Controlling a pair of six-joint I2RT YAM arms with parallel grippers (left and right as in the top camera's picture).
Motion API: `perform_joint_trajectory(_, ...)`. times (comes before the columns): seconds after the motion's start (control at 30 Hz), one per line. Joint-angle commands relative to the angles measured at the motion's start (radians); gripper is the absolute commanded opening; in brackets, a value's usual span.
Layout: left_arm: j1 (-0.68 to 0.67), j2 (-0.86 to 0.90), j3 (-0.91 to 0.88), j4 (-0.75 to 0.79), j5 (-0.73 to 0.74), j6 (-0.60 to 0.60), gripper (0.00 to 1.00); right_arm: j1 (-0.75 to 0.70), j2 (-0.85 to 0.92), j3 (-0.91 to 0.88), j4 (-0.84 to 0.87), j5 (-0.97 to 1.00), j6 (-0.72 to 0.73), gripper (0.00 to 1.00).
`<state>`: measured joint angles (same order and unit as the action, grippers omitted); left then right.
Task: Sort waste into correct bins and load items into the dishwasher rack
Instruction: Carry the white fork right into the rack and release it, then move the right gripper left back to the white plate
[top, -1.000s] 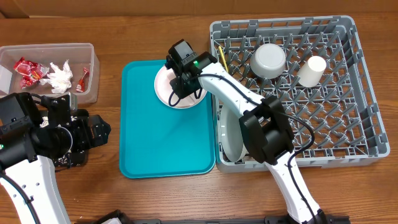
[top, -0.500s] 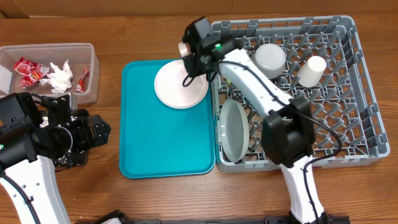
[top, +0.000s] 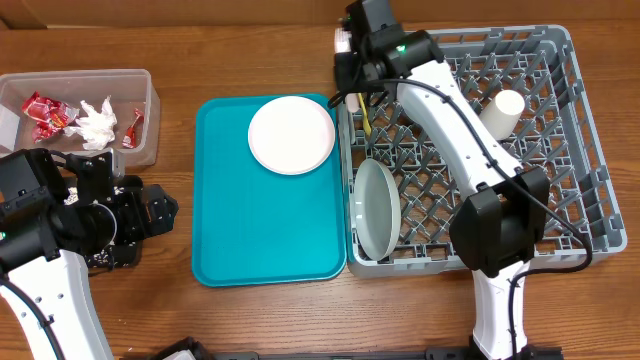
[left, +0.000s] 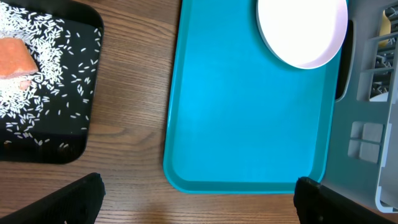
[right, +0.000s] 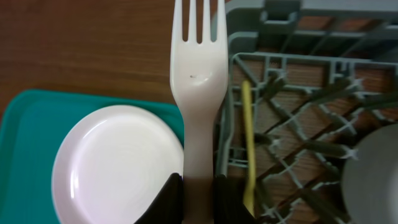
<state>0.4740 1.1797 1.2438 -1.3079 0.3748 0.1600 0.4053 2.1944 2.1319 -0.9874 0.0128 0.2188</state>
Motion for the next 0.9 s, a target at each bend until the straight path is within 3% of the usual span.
perform_joint_trajectory(0.0,0.003,0.005,-0.007,0.004,0.010,0.008,1.00,0.003,-0.027,0.021,-0.006,0.077,0.025,0.11)
perform_joint_trajectory(0.2,0.003,0.005,-0.007,0.005,0.010,0.008,1.00,0.003,-0.025,-0.018,0.006,0.084,0.025,0.11)
perform_joint_trajectory(0.33,0.003,0.005,-0.007,0.004,0.010,0.008,1.00,0.003,-0.025,-0.060,0.035,0.084,0.025,0.18)
perform_joint_trajectory(0.47,0.003,0.005,-0.007,0.004,0.010,0.008,1.00,0.003,-0.025,-0.068,0.044,0.090,0.022,0.60)
perform_joint_trajectory(0.53,0.003,0.005,-0.007,0.004,0.010,0.008,1.00,0.003,-0.025,-0.068,0.045,0.100,0.024,0.69)
perform_joint_trajectory(0.87,0.003,0.005,-0.007,0.004,0.010,0.008,1.00,0.017,-0.071,-0.002,-0.085,0.084,0.070,0.73)
